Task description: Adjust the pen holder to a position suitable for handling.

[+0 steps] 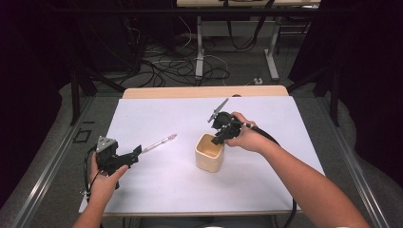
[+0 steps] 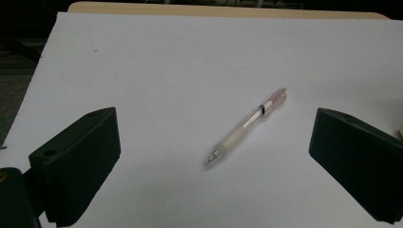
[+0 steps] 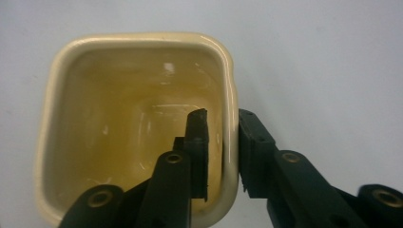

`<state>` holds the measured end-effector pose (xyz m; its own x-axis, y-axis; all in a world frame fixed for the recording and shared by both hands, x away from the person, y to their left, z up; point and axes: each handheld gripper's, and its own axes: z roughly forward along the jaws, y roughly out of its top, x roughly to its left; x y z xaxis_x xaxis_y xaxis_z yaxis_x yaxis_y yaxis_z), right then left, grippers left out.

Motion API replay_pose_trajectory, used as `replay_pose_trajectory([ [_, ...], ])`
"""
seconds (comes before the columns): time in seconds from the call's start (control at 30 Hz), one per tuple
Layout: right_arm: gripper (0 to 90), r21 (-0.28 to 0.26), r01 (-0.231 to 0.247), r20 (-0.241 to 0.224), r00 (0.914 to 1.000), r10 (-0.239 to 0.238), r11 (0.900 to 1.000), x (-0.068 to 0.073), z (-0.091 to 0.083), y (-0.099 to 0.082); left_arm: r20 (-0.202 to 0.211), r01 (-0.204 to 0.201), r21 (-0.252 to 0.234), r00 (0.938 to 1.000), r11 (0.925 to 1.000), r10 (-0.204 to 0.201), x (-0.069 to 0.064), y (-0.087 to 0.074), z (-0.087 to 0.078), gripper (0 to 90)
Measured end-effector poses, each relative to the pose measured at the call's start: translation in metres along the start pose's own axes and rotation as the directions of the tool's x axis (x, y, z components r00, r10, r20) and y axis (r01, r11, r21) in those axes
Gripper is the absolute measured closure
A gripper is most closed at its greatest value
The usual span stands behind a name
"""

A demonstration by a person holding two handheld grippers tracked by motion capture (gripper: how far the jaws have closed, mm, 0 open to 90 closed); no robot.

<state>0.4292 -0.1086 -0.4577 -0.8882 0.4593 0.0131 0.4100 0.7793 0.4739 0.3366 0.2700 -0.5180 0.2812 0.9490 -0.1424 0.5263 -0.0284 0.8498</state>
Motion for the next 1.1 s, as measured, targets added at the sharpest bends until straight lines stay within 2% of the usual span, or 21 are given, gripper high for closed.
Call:
replay_pose_trajectory([
  [0.07, 83.3, 0.026, 0.021, 0.034, 0.9992, -0.021, 0.9995, 0.002, 0.002, 0.002, 0.0, 0.001, 0.001, 1.0, 1.0, -0.001, 0.0, 0.0, 0.0, 3.1],
  [0.17, 83.9, 0.048, 0.026, 0.04, 0.9988, -0.028, 0.9985, 0.002, 0.001, 0.005, -0.001, 0.007, 0.005, 1.0, 1.0, -0.007, 0.001, 0.0, 0.0, 3.2],
  [0.33, 84.2, 0.043, 0.11, -0.005, 0.9939, -0.11, 0.993, 0.004, 0.003, 0.013, -0.001, 0.005, 0.001, 1.0, 1.0, -0.005, 0.0, 0.0, 0.001, 3.3],
  [0.43, 84.1, 0.04, 0.175, -0.015, 0.9844, -0.175, 0.9837, 0.003, 0.003, 0.017, 0.0, 0.001, 0.001, 1.0, 1.0, -0.001, 0.0, 0.0, 0.001, 3.3],
  [0.53, 84.2, 0.037, 0.214, -0.036, 0.9765, -0.213, 0.9762, 0.003, 0.003, 0.02, 0.0, 0.005, 0.002, 1.0, 1.0, -0.005, 0.001, 0.0, 0.001, 3.3],
  [0.67, 84.2, 0.027, 0.283, -0.053, 0.9582, -0.281, 0.9588, 0.003, 0.003, 0.022, -0.001, 0.007, -0.002, 1.0, 1.0, -0.007, 0.001, 0.0, 0.0, 3.3],
  [0.73, 84.2, 0.029, 0.293, -0.063, 0.9546, -0.291, 0.9556, 0.001, 0.004, 0.023, -0.001, 0.007, 0.0, 1.0, 1.0, -0.007, 0.001, 0.0, 0.0, 3.3],
  [0.8, 84.2, 0.022, 0.314, -0.074, 0.9474, -0.311, 0.9492, -0.001, 0.004, 0.023, 0.0, 0.006, 0.001, 1.0, 1.0, -0.006, 0.001, 0.0, 0.0, 3.4],
  [0.87, 84.2, 0.021, 0.314, -0.076, 0.947, -0.312, 0.9491, -0.002, 0.005, 0.024, 0.0, 0.003, 0.0, 1.0, 1.0, -0.003, 0.001, 0.0, 0.0, 3.3],
  [0.97, 84.2, 0.008, 0.359, -0.076, 0.9309, -0.357, 0.9333, -0.005, 0.009, 0.025, 0.0, 0.004, 0.0, 1.0, 1.0, -0.004, 0.001, 0.0, 0.0, 3.4],
  [1.07, 84.2, -0.001, 0.363, -0.092, 0.9277, -0.362, 0.9317, -0.011, 0.012, 0.025, 0.001, 0.004, -0.001, 1.0, 1.0, -0.004, 0.001, 0.0, 0.0, 3.4],
  [1.1, 84.1, 0.0, 0.375, -0.092, 0.9232, -0.373, 0.9271, -0.014, 0.013, 0.024, 0.001, 0.004, -0.001, 1.0, 1.0, -0.004, 0.001, 0.0, 0.0, 3.4],
])
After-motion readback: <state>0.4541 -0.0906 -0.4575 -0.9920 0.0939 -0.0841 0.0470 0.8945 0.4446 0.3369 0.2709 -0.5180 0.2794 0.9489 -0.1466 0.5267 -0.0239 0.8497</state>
